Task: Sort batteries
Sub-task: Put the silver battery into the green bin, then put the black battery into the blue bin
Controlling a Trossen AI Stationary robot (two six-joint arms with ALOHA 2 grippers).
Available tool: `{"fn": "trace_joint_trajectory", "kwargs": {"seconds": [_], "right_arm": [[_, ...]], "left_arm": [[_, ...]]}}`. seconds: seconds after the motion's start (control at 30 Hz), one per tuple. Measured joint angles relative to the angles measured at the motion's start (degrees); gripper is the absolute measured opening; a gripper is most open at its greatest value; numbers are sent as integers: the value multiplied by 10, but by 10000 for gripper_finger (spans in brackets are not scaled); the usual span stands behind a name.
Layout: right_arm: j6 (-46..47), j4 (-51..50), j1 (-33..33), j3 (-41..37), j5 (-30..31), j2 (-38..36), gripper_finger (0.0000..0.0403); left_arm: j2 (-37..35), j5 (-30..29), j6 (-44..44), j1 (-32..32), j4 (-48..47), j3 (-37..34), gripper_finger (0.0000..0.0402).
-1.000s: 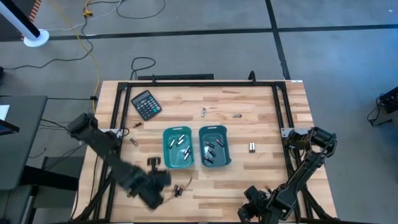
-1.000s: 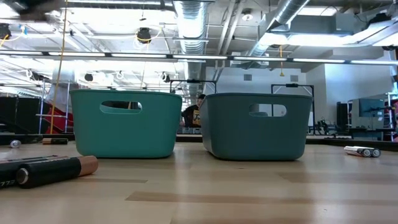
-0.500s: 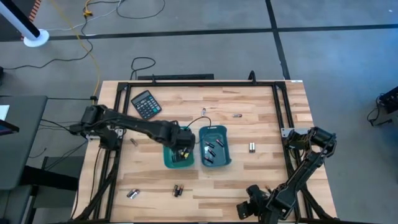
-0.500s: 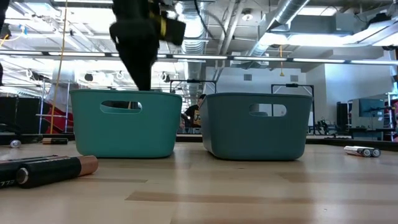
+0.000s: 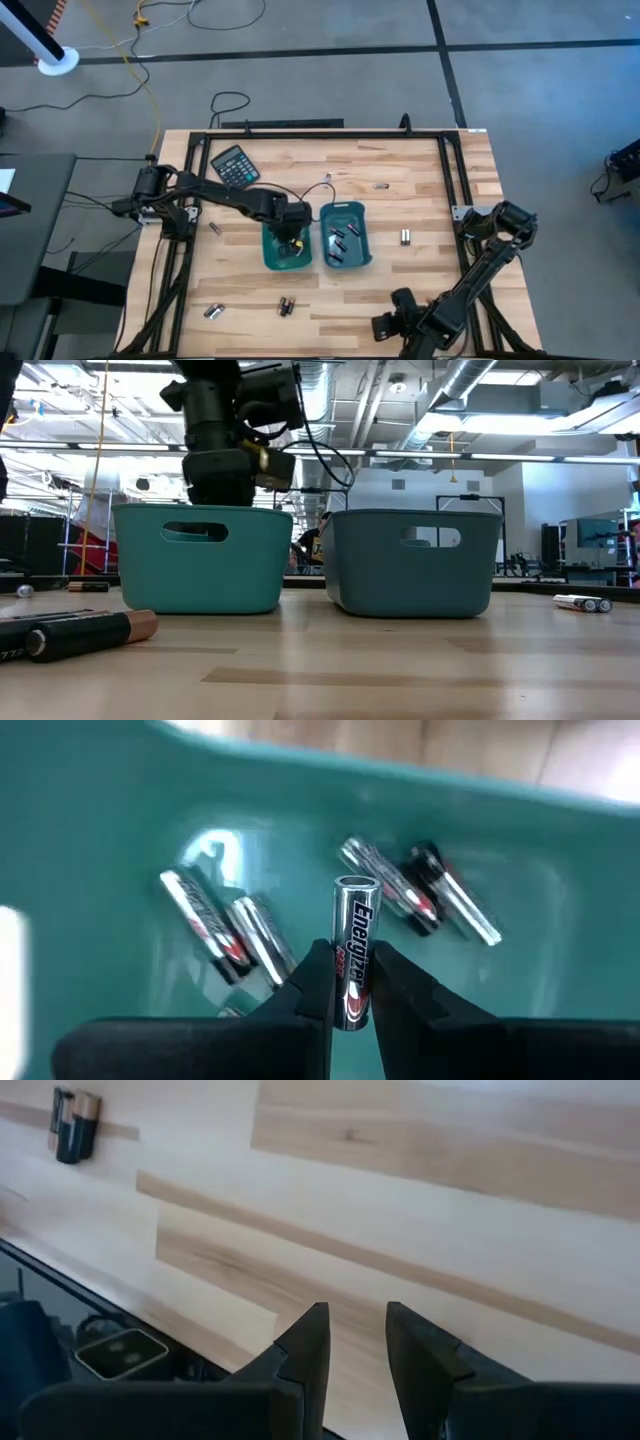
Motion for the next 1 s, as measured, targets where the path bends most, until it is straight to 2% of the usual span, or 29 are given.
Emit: {"fn": "trace_joint_trajectory", "kwargs": {"seconds": [0.13,0.27,0.37,0.53,0.7,0.87,1.0], "right_arm": [[-5,-33,-7,25,0,0,118],[-4,-108,-8,66,-5,-4,118],[-1,-185,-8,101,-38,-18,118],[0,-311,-8,137,-89,-56,118],[2,-388,3,138,-155,-95,118],[4,-410,19,138,-159,-110,118],[3,-393,24,116,-173,-110,118]], "left_arm": [[0,1,-2,0,20,-14,39],[0,0,-17,2,23,-16,92],[0,0,-32,3,23,-16,134],[0,0,-33,4,22,-16,173],[-2,15,-44,3,8,-5,180],[-38,19,-67,1,-8,23,178],[-103,16,-82,-21,-8,32,178]]}}
